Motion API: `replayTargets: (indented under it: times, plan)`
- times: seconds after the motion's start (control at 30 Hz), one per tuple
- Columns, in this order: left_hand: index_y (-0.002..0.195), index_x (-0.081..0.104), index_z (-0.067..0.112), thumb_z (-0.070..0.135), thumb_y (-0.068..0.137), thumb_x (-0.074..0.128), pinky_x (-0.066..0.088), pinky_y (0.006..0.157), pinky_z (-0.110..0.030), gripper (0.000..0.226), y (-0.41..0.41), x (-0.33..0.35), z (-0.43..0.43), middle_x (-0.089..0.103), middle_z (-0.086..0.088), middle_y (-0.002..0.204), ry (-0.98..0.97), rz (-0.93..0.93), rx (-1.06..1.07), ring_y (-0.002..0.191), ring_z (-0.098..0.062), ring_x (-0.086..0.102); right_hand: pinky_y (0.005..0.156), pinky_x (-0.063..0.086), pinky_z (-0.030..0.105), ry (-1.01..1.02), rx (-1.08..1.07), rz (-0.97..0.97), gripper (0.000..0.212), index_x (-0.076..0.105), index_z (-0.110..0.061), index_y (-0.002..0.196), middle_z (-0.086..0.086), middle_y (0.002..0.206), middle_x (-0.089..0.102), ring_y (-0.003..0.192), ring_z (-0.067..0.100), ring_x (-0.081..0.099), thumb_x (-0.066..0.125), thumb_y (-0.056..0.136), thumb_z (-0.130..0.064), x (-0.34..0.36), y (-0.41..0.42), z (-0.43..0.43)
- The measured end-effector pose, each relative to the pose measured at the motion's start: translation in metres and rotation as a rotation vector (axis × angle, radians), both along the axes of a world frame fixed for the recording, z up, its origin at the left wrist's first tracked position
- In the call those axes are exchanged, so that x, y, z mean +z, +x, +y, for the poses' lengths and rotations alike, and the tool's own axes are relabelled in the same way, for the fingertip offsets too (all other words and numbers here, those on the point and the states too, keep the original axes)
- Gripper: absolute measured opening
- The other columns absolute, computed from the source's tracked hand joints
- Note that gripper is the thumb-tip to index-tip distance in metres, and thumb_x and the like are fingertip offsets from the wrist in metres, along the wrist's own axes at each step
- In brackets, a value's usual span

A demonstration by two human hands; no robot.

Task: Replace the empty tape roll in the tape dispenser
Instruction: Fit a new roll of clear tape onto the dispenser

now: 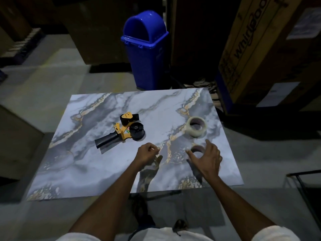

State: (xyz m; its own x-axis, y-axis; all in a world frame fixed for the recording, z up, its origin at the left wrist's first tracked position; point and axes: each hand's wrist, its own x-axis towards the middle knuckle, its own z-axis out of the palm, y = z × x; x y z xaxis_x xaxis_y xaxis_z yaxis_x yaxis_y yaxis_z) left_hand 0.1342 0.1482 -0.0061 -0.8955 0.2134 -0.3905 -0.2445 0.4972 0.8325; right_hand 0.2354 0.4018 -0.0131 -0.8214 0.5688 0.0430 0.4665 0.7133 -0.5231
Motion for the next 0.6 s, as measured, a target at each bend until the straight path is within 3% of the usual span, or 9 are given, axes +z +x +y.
replayTargets:
  times: [0.1,0.2,0.37,0.6]
  plan:
    - [0.092,0.069,0.01,0.031,0.093,0.074,0.054,0.055,-0.026,0.023,-0.003,0.007,0.008,0.076,-0.01,0.081,-0.024,0.032,-0.017,0.066,-0.02,0.072,0.098,0.043,0.054,0.027,0.034,0.002,0.089,0.05,-0.012,0.139,0.016,0.135,0.053,0.125,0.039,0.049,0.071,0.074,-0.07,0.01,-0.023,0.013]
    - [0.098,0.067,0.011,0.032,0.093,0.074,0.056,0.066,-0.034,0.022,-0.01,0.009,0.012,0.073,-0.008,0.079,-0.003,0.056,-0.006,0.072,-0.02,0.073,0.095,0.046,0.054,0.013,0.086,-0.032,0.087,0.048,-0.011,0.141,0.016,0.133,0.052,0.124,0.04,0.049,0.072,0.076,-0.065,0.019,-0.05,0.024]
    - [0.115,0.061,0.015,0.036,0.096,0.07,0.043,0.061,-0.027,0.03,-0.02,0.021,0.021,0.058,-0.004,0.081,-0.011,0.122,-0.023,0.07,-0.014,0.057,0.097,0.045,0.054,-0.079,0.048,-0.053,0.098,0.039,-0.016,0.145,0.017,0.134,0.05,0.126,0.041,0.047,0.081,0.069,-0.061,0.024,-0.086,0.036]
    - [0.122,0.062,0.016,0.04,0.094,0.071,0.049,0.065,-0.032,0.038,-0.031,0.023,0.03,0.063,-0.011,0.091,-0.008,0.138,-0.015,0.079,-0.024,0.064,0.105,0.038,0.057,-0.194,0.014,-0.093,0.12,0.021,-0.017,0.154,0.022,0.146,0.041,0.134,0.046,0.04,0.084,0.063,-0.063,0.009,-0.108,0.05]
